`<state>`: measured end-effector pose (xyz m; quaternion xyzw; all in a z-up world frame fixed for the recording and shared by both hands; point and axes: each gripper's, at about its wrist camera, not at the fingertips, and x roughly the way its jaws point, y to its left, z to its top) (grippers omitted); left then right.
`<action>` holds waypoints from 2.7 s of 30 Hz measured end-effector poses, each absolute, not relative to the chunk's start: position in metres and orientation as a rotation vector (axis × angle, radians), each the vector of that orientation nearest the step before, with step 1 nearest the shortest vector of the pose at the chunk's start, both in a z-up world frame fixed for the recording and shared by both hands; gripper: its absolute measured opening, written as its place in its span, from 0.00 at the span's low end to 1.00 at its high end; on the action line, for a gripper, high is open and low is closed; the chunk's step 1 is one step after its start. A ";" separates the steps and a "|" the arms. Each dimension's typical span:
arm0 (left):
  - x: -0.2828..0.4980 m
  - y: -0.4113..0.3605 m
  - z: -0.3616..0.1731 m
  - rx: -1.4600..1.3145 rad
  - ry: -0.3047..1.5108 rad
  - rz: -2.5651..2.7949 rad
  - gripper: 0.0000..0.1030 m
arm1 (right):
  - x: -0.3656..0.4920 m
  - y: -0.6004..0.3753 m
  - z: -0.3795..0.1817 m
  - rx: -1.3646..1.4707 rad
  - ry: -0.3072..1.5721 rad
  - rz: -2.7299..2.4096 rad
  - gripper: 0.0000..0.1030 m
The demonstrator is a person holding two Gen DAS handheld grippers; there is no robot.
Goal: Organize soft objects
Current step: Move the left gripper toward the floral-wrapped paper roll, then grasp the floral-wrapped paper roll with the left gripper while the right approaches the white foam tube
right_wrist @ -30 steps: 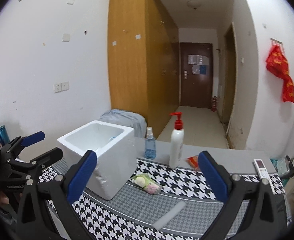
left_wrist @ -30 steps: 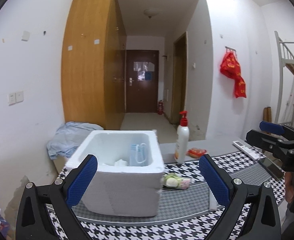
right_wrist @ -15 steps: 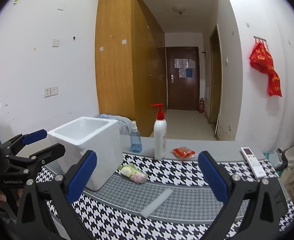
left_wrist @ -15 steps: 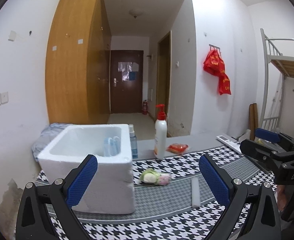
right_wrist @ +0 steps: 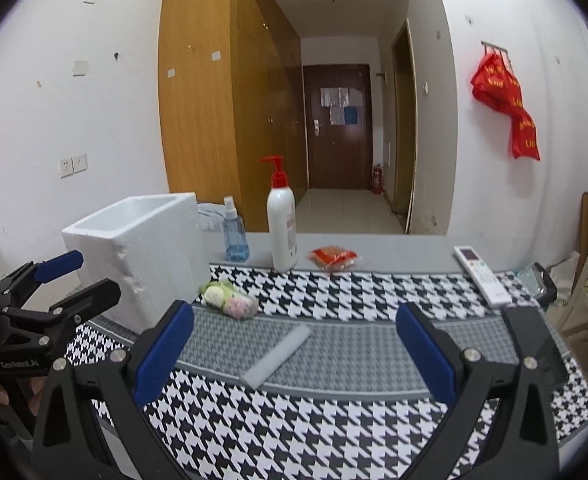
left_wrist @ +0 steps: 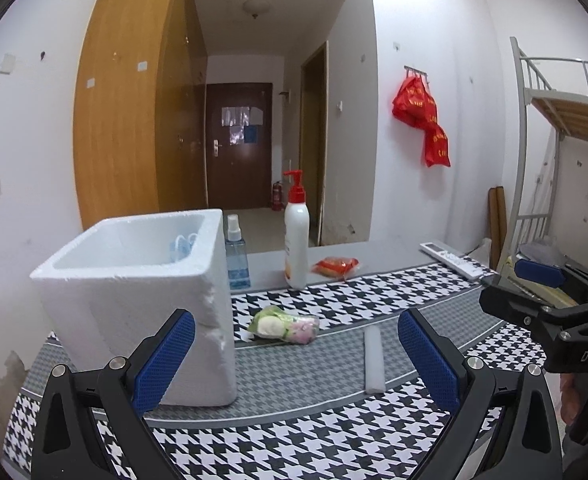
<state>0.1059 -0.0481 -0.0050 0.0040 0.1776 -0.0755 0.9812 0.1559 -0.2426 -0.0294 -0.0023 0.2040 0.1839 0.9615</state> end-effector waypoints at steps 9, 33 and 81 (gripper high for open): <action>0.109 -0.067 -0.018 0.039 0.360 -0.162 0.99 | 0.156 -0.253 -0.044 -0.001 0.461 0.351 0.99; 0.180 -0.102 -0.039 0.059 0.493 -0.079 0.99 | 0.196 -0.274 -0.075 -0.043 0.596 0.378 0.99; 0.284 -0.073 -0.094 0.057 0.763 0.003 0.90 | 0.262 -0.181 -0.122 -0.162 0.905 0.541 0.84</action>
